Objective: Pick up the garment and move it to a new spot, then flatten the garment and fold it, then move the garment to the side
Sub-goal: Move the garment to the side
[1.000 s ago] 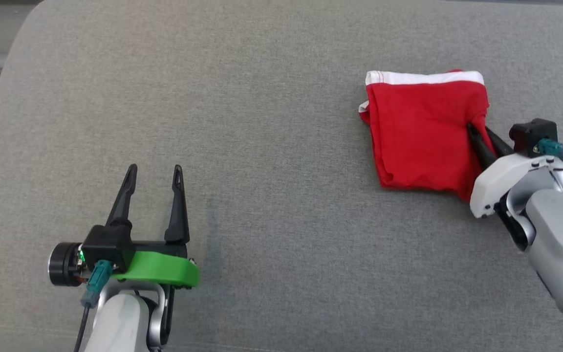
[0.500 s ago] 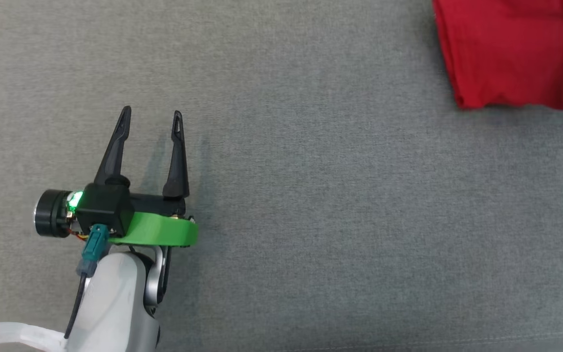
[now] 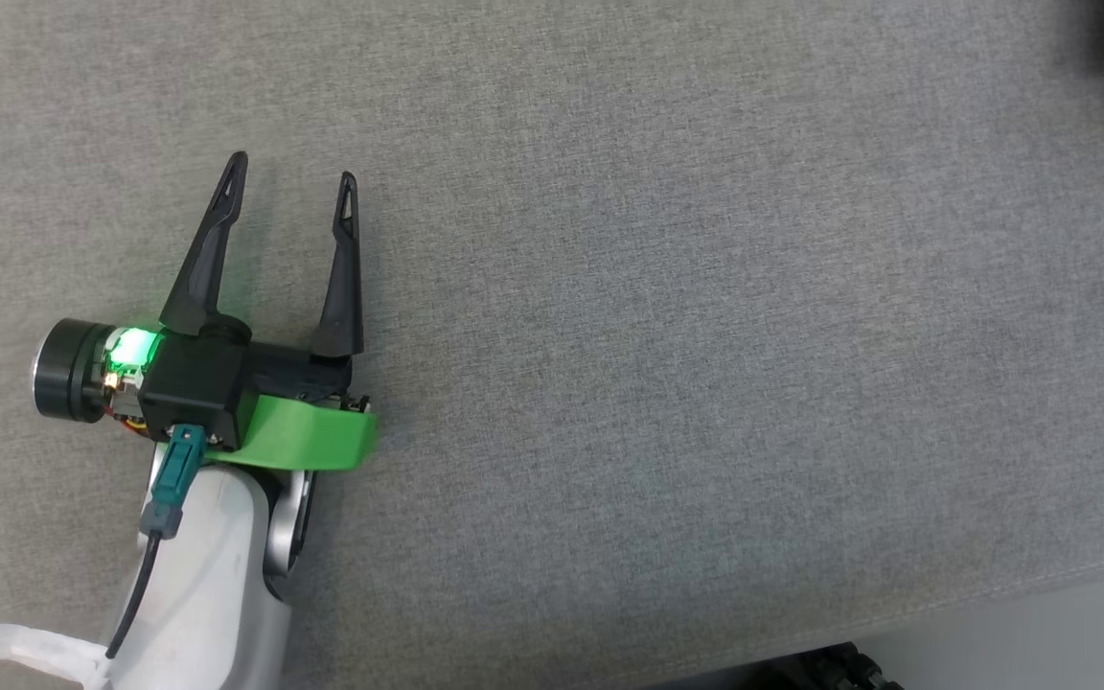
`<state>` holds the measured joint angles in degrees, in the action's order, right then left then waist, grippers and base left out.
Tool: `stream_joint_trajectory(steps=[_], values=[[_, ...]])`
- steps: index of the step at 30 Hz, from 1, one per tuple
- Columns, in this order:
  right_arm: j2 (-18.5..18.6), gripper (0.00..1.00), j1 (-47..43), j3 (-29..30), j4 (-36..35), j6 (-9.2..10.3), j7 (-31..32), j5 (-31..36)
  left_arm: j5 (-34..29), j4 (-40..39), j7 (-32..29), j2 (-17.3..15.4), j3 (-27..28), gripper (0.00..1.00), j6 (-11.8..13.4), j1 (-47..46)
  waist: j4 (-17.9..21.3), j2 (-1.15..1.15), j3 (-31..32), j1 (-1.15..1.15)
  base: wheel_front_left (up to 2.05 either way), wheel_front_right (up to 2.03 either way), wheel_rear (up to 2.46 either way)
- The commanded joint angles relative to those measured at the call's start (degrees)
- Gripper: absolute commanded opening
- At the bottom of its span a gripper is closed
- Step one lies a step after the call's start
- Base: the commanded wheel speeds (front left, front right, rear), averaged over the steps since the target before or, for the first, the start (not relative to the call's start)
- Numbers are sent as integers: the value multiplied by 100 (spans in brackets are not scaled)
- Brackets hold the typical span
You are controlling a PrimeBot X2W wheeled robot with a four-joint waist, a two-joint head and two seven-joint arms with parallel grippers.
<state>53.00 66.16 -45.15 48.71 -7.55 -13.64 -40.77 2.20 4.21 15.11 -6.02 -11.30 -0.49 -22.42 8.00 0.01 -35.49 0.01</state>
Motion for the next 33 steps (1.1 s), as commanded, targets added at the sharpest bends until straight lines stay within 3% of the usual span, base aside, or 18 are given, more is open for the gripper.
stream_joint_trajectory(steps=[1, 9, 10, 11, 12, 13, 23, 33], values=[[25, 0, 128, -37, 108, 13, 31, -56, -76, -58, 0, -57, -17, 100, 13, -47, 130, -1, -139, -1, 0, 0, 0], [4, 0, 526, -274, 679, 13, 154, -233, -111, -311, -81, -133, -78, 100, 45, 14, 49, -1, -236, -1, 0, 0, 0], [-13, 11, 574, -314, 778, 13, 141, -215, -114, -328, -91, -139, -86, 100, 49, 20, 38, -1, -257, -1, 0, 0, 0], [-33, 57, 614, -323, 872, 13, 133, -205, -117, -339, -94, -143, -91, 100, 56, 22, 29, -1, -273, -1, 0, 0, 0], [-68, 95, 627, -339, 1010, 13, 167, -215, -117, -340, -101, -144, -94, 100, 68, 25, 13, -1, -282, -1, 0, 0, 0], [-114, 100, 636, -333, 1130, 13, 199, -259, -112, -341, -102, -153, -89, 100, 74, 27, 0, -1, -284, -1, 0, 0, 0], [-465, 100, 697, -394, 1209, 13, -140, -141, 80, -151, -35, -135, -14, 100, 165, 207, -68, -1, 189, -1, 0, 0, 0], [-800, 100, -75, 838, -341, 13, -153, 545, 318, 5, 6, -87, 140, 100, 271, 583, -214, -1, 1003, -1, 0, 0, 0]])
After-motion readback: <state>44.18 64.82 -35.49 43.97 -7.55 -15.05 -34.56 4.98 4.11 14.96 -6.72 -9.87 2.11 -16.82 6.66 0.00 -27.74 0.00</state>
